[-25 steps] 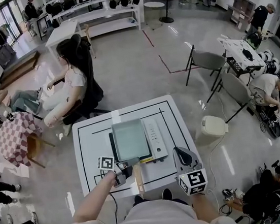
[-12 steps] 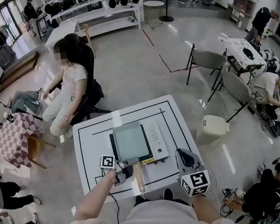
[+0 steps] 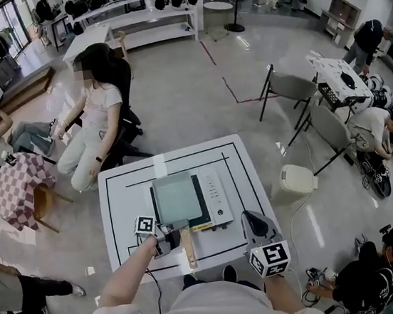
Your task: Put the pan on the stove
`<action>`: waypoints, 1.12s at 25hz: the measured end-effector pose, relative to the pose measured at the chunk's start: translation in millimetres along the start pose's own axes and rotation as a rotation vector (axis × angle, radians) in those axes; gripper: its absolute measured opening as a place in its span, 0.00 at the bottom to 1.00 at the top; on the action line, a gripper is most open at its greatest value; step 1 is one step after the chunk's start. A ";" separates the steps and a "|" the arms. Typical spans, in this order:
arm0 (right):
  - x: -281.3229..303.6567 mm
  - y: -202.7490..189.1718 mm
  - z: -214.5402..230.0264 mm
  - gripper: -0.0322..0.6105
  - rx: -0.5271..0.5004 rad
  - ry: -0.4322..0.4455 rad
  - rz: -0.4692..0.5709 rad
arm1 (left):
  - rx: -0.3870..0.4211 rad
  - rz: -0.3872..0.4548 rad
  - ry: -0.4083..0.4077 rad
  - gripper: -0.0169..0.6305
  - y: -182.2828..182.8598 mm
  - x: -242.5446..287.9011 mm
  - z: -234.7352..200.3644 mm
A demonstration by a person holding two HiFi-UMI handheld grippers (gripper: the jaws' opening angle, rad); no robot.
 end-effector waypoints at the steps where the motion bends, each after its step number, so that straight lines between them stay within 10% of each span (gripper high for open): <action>1: -0.3 0.7 0.2 0.06 -0.002 0.001 -0.002 | -0.007 0.002 0.002 0.22 0.1 1.1 -0.3; 12: -0.8 2.0 -4.5 0.06 0.004 0.021 0.004 | -0.119 0.074 -0.024 0.23 5.6 3.4 -0.7; 16: 0.4 1.1 -6.1 0.06 0.007 0.027 0.001 | -0.187 0.074 -0.079 0.45 -3.2 5.2 2.6; 28: 7.8 1.1 -9.7 0.06 0.008 0.050 0.006 | -0.036 0.298 -0.140 0.54 -26.0 -61.0 16.5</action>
Point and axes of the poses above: the fingertips, and each gripper's own axes: x forward along the fingers, z to its right, y out of its top, the point moved 3 cm from there along -x, backward along the fingers, and after that the axes turned 6 degrees about -x, right-handed, at the moved point
